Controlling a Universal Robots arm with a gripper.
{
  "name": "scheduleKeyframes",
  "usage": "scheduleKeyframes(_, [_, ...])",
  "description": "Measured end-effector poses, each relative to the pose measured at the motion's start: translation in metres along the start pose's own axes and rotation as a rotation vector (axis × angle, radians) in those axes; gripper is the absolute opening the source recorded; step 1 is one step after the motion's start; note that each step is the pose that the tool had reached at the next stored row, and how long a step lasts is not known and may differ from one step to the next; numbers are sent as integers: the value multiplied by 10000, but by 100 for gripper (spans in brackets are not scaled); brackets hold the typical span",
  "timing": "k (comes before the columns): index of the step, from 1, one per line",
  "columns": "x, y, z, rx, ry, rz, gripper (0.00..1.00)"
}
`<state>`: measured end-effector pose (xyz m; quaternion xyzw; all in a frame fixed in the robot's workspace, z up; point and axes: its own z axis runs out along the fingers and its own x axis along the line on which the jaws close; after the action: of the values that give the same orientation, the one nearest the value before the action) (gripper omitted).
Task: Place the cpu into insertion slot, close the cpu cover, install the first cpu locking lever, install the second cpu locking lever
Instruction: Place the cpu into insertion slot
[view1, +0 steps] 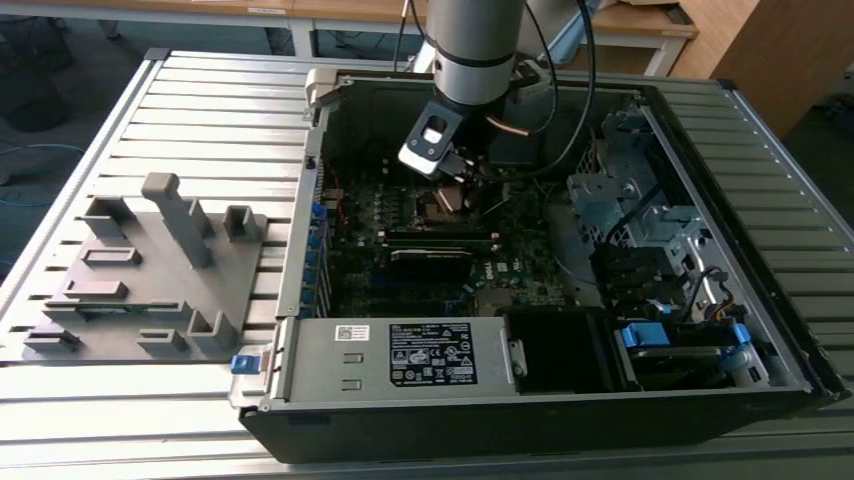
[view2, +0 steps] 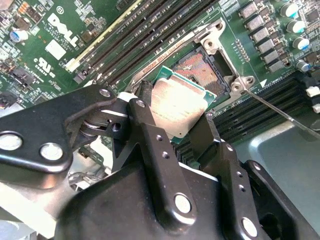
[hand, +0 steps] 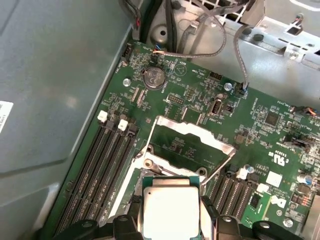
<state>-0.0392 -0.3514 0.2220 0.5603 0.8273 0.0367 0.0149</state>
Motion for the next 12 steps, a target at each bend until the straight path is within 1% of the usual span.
scheduleKeyframes(3, [0, 0, 1, -10, -24, 385, 54])
scheduleKeyframes(12, [0, -1, 10, -35, -143, 1932, 54])
